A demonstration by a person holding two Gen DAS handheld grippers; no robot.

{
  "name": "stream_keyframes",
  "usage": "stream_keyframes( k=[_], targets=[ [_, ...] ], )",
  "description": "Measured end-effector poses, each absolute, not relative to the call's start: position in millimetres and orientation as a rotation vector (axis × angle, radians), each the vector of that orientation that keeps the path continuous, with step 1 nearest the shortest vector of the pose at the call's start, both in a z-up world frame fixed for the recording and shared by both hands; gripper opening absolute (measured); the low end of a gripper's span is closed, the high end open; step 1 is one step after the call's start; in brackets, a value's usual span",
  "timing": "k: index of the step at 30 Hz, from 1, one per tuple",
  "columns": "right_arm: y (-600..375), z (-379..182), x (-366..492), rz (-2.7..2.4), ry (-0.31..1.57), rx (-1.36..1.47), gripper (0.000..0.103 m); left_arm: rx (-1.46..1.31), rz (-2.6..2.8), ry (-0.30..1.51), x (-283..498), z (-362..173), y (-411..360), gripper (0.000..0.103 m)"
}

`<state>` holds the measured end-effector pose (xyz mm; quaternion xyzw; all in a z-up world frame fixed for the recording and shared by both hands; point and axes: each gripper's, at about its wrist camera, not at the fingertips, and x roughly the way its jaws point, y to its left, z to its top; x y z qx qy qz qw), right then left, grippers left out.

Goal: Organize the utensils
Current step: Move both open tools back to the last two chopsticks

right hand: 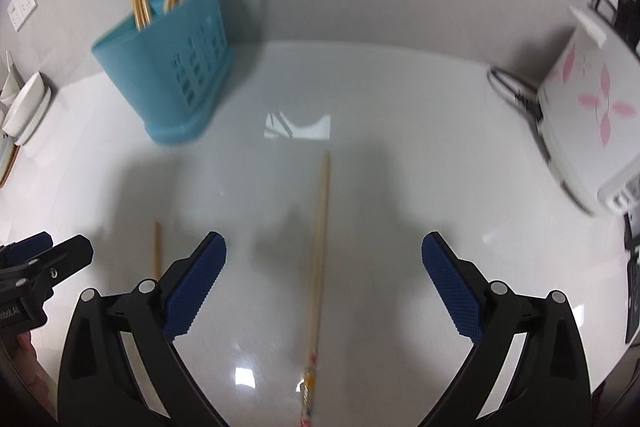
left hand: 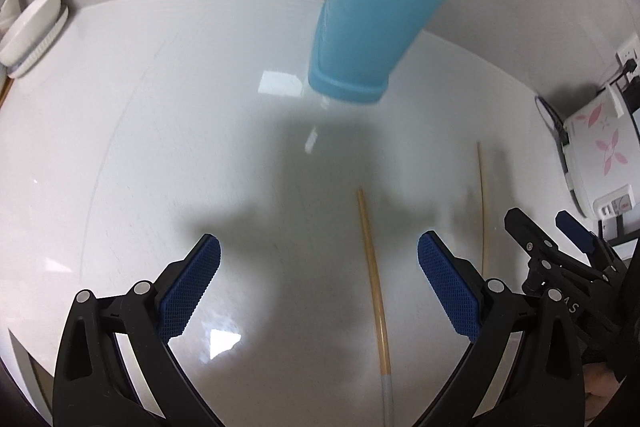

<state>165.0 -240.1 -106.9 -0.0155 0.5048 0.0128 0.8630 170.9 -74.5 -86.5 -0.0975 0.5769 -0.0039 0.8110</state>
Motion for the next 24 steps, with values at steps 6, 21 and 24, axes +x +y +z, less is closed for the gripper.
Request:
stream_keyframes(
  k=[6,21,24],
  targets=[
    [-247.9,-123.8,148.5,0.013,1.129,-0.043,0.094,-0.221,-0.007,1.309,155.4,-109.7,-89.5,0.097],
    [-250.2,-138.9,144.3,0.035,1.252,-0.063,0.072,-0.142,0.053,1.424,124.6,-146.7,-119.9,0.096],
    [-248.6,-140.3,149.6,0.038,1.281,-0.057,0.068,-0.120,0.079,1.427,123.5,-149.5,-124.0,0.094]
  ],
)
